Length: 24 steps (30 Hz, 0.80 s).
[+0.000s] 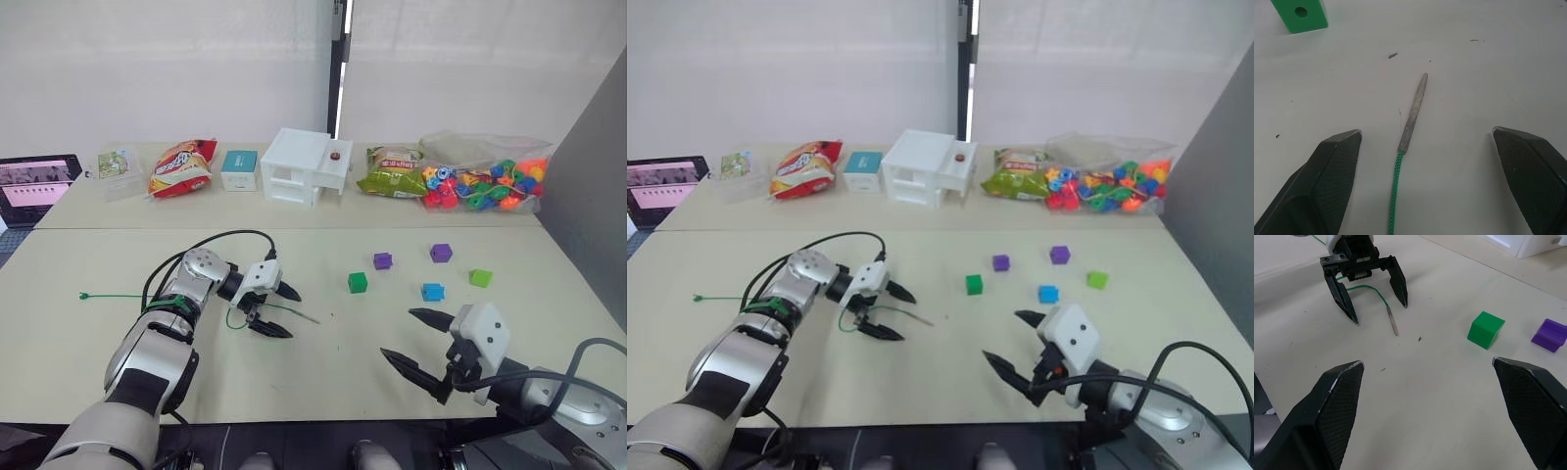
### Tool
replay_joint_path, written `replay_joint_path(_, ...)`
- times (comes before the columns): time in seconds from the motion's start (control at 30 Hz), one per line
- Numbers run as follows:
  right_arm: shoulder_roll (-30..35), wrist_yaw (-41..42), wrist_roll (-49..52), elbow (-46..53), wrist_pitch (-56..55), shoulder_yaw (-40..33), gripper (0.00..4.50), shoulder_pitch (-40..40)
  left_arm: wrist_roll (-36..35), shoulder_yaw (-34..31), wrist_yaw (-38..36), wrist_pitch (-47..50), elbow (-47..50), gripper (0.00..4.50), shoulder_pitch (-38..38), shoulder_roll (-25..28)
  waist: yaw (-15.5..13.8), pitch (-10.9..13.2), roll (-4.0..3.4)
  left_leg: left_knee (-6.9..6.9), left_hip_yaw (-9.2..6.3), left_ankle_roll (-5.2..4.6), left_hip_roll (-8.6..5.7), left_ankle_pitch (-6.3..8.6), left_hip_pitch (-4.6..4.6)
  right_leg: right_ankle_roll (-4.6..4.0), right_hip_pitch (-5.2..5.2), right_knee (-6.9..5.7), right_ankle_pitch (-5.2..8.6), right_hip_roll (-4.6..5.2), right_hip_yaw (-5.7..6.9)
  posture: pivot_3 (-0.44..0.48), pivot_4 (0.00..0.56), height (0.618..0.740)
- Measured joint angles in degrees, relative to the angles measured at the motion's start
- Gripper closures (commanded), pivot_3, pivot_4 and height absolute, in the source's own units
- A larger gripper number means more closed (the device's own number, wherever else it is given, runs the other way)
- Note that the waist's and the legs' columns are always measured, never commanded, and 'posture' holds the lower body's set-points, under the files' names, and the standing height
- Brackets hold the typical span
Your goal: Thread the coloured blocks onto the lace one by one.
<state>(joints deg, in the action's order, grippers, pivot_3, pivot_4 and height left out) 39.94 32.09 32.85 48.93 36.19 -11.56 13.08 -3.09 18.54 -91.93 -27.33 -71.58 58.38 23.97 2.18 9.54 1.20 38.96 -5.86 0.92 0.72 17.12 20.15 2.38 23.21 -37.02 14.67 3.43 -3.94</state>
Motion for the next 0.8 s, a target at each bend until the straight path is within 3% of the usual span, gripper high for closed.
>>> replay_joint_path(0.37,-0.05,-1.65,0.26,0.81,0.93,-0.34,0.00,-0.14,1.13,-0.73,0.10,0.01,-0.74,4.43,0.10,-1.26,0.05,0.00,0.00,-0.01,-0.02,0.00,0.00,0.00,-0.01,0.00,0.00,-0.05,0.00,0.00,0.00,0.000,0.150,0.740)
replay_joint_path(0.8,-0.25,-3.05,1.72,1.19,1.15,-0.11,0.00,-0.91,1.43,-5.30,-0.20,3.50,-1.07,4.47,0.09,-1.77,0.05,0.00,0.00,0.00,-0.05,0.00,-0.01,0.00,0.00,0.00,0.00,-0.05,0.00,0.00,0.00,0.000,0.150,0.740)
